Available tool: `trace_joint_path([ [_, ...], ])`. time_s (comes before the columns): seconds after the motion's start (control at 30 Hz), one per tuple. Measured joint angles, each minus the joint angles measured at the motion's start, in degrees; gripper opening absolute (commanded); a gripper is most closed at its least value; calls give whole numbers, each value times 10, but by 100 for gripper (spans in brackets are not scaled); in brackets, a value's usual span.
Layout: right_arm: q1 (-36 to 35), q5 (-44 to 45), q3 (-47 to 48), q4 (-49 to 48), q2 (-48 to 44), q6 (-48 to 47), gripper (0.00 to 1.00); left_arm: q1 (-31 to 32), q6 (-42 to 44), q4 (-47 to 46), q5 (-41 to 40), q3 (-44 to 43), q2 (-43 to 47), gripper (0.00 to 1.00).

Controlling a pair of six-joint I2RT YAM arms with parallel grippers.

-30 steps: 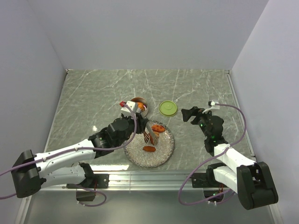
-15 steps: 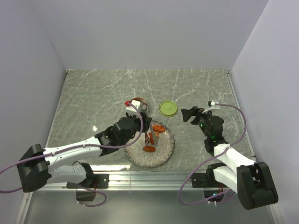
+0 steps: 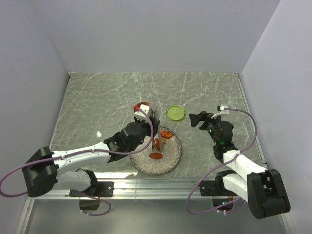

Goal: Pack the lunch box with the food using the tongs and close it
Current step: Pick up the food using the clamp

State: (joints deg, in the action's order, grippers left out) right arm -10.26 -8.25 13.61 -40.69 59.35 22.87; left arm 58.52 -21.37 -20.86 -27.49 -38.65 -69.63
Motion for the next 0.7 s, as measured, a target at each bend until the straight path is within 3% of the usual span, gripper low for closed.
trace_joint_path([
  [0.7, 0, -2, 0, 0, -1, 0, 96, 19, 70, -128, -19, 30, -30, 43],
])
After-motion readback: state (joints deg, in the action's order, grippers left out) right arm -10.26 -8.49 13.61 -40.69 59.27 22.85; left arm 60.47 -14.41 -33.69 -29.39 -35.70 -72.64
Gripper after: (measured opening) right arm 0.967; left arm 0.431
